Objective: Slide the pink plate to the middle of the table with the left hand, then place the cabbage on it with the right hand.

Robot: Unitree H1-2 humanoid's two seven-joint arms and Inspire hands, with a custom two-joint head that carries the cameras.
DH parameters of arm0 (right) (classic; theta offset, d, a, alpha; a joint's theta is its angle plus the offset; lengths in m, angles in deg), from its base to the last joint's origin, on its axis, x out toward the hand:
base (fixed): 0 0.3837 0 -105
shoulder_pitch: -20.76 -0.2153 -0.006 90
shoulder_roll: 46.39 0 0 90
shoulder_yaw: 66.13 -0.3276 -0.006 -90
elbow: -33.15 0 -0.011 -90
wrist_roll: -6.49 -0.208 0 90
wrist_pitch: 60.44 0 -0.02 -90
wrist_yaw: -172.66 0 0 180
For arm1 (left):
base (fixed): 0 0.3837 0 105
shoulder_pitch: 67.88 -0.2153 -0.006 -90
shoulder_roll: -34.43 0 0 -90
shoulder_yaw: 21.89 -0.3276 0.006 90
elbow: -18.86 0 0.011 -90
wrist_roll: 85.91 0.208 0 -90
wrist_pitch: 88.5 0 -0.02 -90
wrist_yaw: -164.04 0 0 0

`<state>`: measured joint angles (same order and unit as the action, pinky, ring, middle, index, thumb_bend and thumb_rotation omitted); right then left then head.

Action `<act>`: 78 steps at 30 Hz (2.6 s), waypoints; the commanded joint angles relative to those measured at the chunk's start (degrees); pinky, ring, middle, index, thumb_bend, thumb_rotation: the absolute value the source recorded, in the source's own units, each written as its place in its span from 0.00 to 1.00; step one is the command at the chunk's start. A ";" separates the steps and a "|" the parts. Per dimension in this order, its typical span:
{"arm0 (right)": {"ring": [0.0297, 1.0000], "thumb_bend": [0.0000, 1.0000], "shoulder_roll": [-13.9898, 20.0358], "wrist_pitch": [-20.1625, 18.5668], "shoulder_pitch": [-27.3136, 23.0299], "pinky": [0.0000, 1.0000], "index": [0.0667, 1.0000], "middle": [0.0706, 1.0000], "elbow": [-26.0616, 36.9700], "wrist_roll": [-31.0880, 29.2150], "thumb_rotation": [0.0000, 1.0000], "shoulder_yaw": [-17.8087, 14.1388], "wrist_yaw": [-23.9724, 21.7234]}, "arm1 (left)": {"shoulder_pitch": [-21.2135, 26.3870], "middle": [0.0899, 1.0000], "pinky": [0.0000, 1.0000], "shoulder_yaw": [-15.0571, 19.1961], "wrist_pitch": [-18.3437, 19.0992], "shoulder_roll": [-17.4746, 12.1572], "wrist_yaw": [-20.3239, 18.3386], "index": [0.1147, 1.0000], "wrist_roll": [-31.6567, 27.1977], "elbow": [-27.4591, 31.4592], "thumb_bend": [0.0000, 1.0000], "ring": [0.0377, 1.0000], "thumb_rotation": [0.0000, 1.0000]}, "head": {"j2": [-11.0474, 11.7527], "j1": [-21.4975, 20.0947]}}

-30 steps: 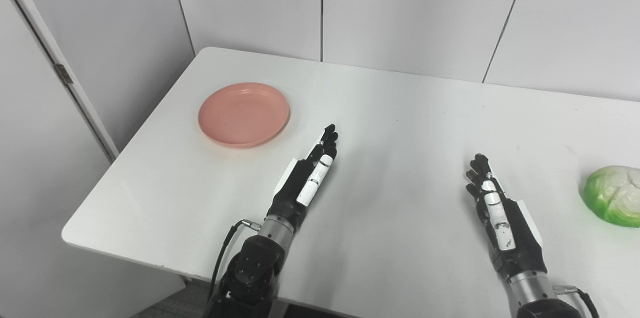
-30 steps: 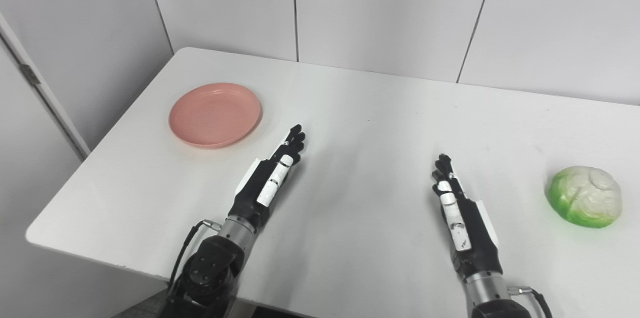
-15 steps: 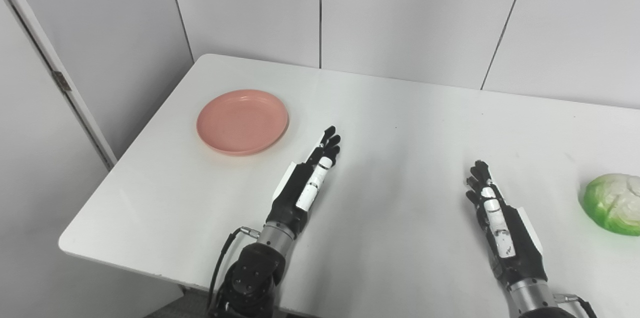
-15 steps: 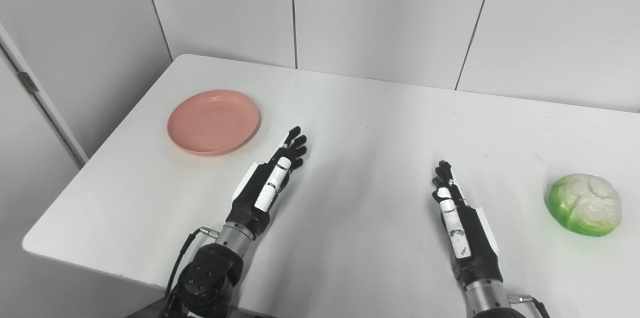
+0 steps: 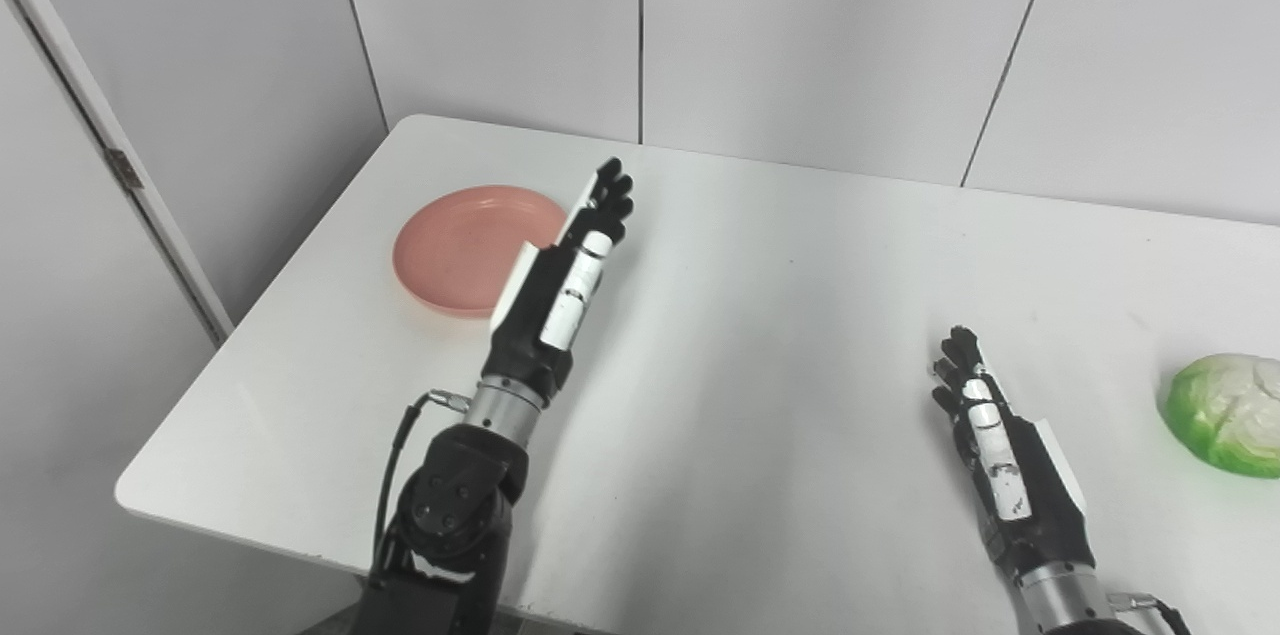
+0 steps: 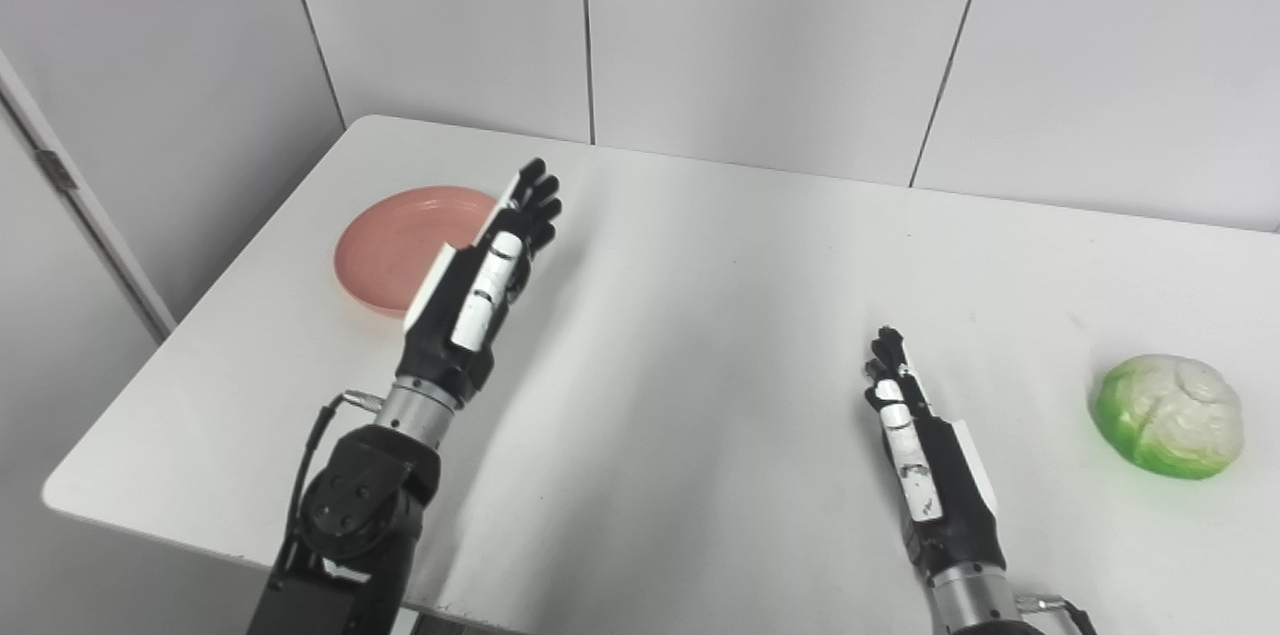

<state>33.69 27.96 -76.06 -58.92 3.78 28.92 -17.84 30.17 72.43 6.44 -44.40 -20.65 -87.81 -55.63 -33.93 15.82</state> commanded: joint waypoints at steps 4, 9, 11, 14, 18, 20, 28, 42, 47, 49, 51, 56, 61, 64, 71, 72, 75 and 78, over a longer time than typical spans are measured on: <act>1.00 0.21 -0.25 -0.15 0.84 1.00 1.00 1.00 -2.27 -0.30 1.00 -0.10 0.02 | 3.50 0.96 0.98 2.83 0.13 -1.73 1.70 0.96 -1.82 2.55 0.54 0.96 1.00 | -0.02 0.09; 1.00 0.21 -0.04 -0.01 0.88 1.00 1.00 1.00 -2.29 -0.16 1.00 -0.04 0.00 | 5.44 0.94 0.93 6.15 -1.15 -3.69 2.34 0.94 -4.22 0.98 0.51 0.93 1.00 | -0.03 0.29; 1.00 0.21 0.03 0.25 0.86 1.00 1.00 1.00 -2.54 -0.23 1.00 -0.10 -0.06 | 6.42 0.94 0.93 7.29 -0.76 -4.45 2.90 0.94 -4.74 0.13 0.51 0.93 1.00 | -0.01 0.38; 1.00 0.21 0.05 0.20 0.93 1.00 1.00 1.00 -2.50 -0.26 1.00 -0.21 0.00 | 8.33 0.94 0.94 9.16 -0.44 -6.13 3.16 0.94 -6.35 -2.12 0.52 0.93 1.00 | -0.07 0.63; 1.00 0.21 0.09 0.04 1.03 1.00 1.00 1.00 -2.28 -0.39 1.00 -0.22 -0.09 | 10.80 0.93 0.94 11.17 -0.87 -8.34 3.04 0.92 -8.77 -5.61 0.52 0.93 1.00 | 0.10 0.76; 1.00 0.21 0.11 -0.27 1.12 1.00 1.00 1.00 -2.00 -0.40 1.00 -0.21 -0.06 | 12.04 0.92 0.93 12.23 -0.77 -9.33 3.30 0.91 -9.76 -7.44 0.53 0.92 1.00 | 0.07 0.86; 1.00 0.22 0.45 0.15 1.48 1.00 1.00 1.00 -1.69 -0.50 1.00 -0.18 -0.36 | 15.72 0.89 0.90 15.71 0.93 -13.23 3.69 0.88 -13.31 -14.17 0.49 0.90 1.00 | -0.03 1.17; 1.00 0.21 0.65 0.29 1.64 1.00 1.00 1.00 -1.29 -0.52 1.00 -0.16 -0.34 | 19.56 0.84 0.84 19.19 -0.21 -17.67 3.55 0.82 -16.24 -26.47 0.47 0.84 1.00 | -0.09 1.55; 1.00 0.20 0.60 -0.09 1.84 1.00 1.00 1.00 -0.78 -0.68 1.00 -0.21 -0.35 | 19.79 0.84 0.85 20.17 0.39 -18.47 3.61 0.82 -17.37 -29.52 0.47 0.85 1.00 | -0.28 1.50; 1.00 0.21 0.56 -0.39 1.95 1.00 1.00 1.00 -0.44 -0.69 1.00 -0.23 -0.27 | 20.00 0.84 0.86 20.69 0.77 -18.64 3.56 0.82 -18.32 -31.00 0.47 0.85 1.00 | -0.39 1.45; 1.00 0.21 0.57 -0.54 2.02 1.00 1.00 1.00 -0.18 -0.61 1.00 -0.19 -0.22 | 20.13 0.85 0.86 20.92 0.59 -18.90 3.13 0.83 -19.06 -32.62 0.48 0.85 1.00 | -0.49 1.50; 1.00 0.20 0.54 -0.41 2.10 1.00 1.00 1.00 -0.12 -0.77 1.00 -0.25 -0.23 | 20.17 0.87 0.86 20.85 -0.46 -19.42 2.70 0.84 -19.56 -35.72 0.46 0.87 1.00 | -0.61 1.55; 1.00 0.21 0.50 -0.64 2.09 1.00 1.00 1.00 0.04 -0.42 1.00 -0.14 -0.02 | 20.01 0.86 0.87 21.19 -1.24 -19.74 3.23 0.84 -19.49 -37.71 0.47 0.86 1.00 | -0.80 1.35; 1.00 0.22 0.58 -0.81 2.13 1.00 1.00 1.00 0.24 -0.38 1.00 -0.09 -0.10 | 19.69 0.86 0.87 21.33 -1.54 -19.74 3.16 0.84 -19.58 -38.42 0.47 0.86 1.00 | -0.98 1.28; 1.00 0.21 0.39 -1.13 2.26 1.00 1.00 1.00 0.75 -0.47 1.00 -0.14 0.01 | 19.87 0.86 0.87 21.38 -2.88 -19.23 2.65 0.84 -19.66 -41.60 0.47 0.86 1.00 | -1.31 1.12; 1.00 0.21 0.37 -1.22 2.28 1.00 1.00 1.00 0.83 -0.41 1.00 -0.13 0.06 | 19.93 0.86 0.87 21.36 -3.16 -19.17 2.66 0.84 -19.63 -42.04 0.46 0.87 1.00 | -1.31 1.12; 1.00 0.21 0.41 -1.23 2.24 1.00 1.00 1.00 0.77 -0.45 1.00 -0.07 -0.05 | 20.11 0.86 0.87 21.21 -3.52 -19.03 3.14 0.84 -19.29 -43.16 0.46 0.87 1.00 | -1.48 1.01; 1.00 0.21 0.47 -0.98 2.21 1.00 1.00 1.00 0.60 -0.42 1.00 -0.07 -0.09 | 20.30 0.86 0.87 20.97 -3.94 -19.10 3.20 0.83 -19.12 -44.91 0.46 0.87 1.00 | -1.58 1.03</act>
<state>34.14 27.85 -75.32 -57.42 3.35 28.78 -17.85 47.45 93.49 4.74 -61.96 -17.33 -107.23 -100.61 -35.51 16.79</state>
